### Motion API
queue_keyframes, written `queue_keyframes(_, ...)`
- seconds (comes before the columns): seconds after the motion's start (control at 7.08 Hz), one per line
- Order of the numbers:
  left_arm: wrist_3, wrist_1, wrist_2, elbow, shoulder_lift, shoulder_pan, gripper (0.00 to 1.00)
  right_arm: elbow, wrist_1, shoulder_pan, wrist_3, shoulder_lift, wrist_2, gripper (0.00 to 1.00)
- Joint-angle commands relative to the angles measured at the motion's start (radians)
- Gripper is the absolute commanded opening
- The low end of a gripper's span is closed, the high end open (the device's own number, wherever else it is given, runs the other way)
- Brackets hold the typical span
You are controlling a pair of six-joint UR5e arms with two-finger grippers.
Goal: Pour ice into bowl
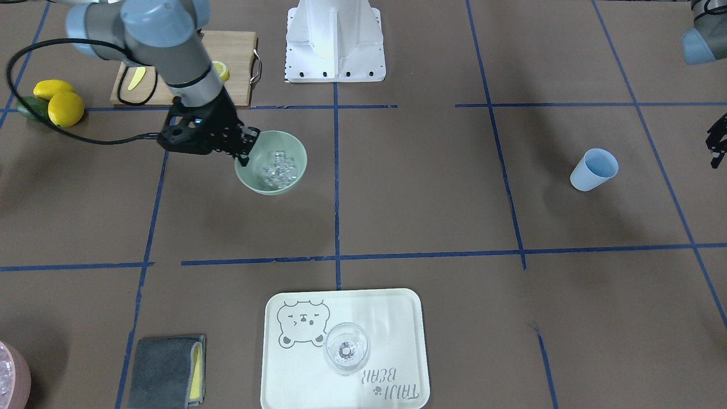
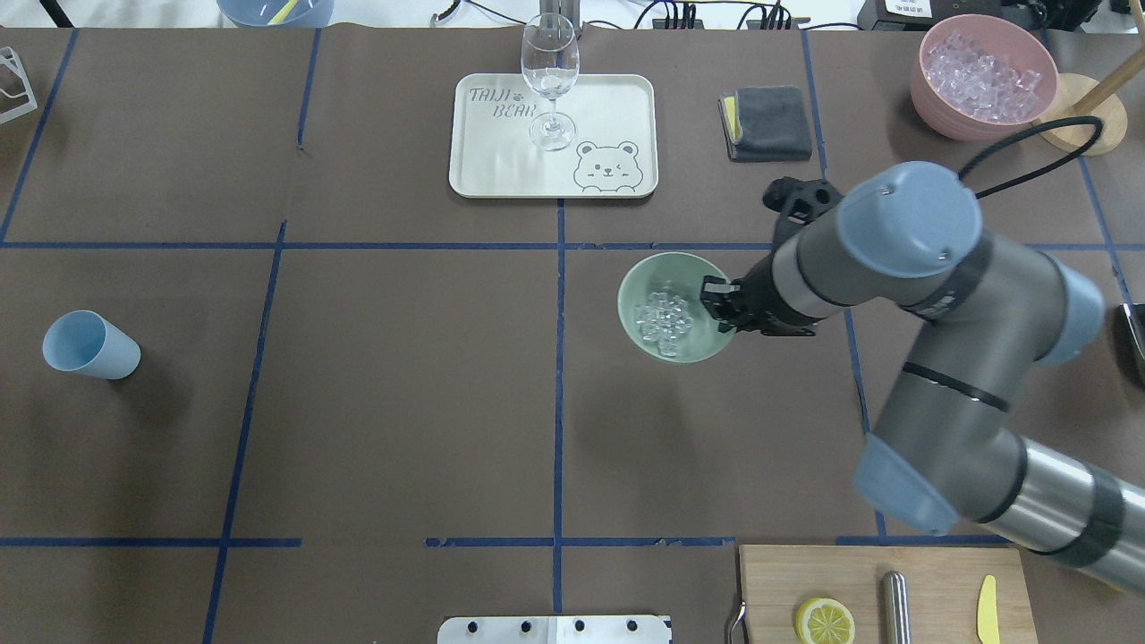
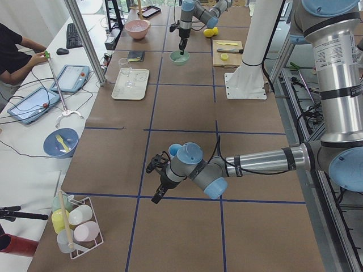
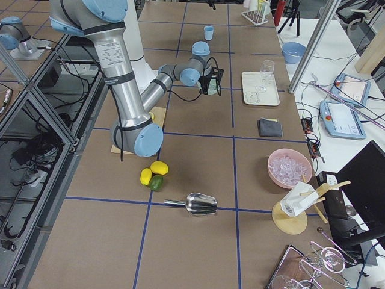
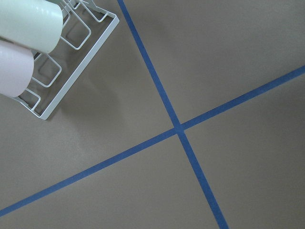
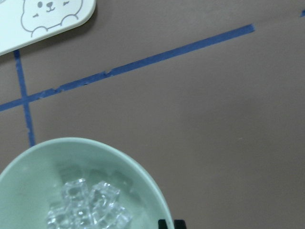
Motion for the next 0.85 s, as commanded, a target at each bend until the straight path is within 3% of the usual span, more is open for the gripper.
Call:
queue_keyframes(0.0, -0.001, -0.003, -0.059, -0.009, 0.001, 0.0, 1.0, -0.014, 0.221, 0.2, -0.26, -0.287, 0.17, 0.0)
queue_keyframes(0.28, -0.003, -0.007, -0.062, -0.007, -0.001, 0.0, 1.0, -0.106, 0.315, 0.314, -0.501, -0.416, 0.238, 0.0)
queue_keyframes(0.57, -0.004, -0.009, -0.062, -0.016, 0.001, -0.001, 1.0, -0.182, 0.415, 0.312, -0.499, -0.423, 0.238, 0.0)
queue_keyframes(0.71, -0.003, -0.009, -0.061, -0.016, 0.001, 0.0, 1.0, -0.245, 0.526, 0.312, -0.469, -0.421, 0.241, 0.0)
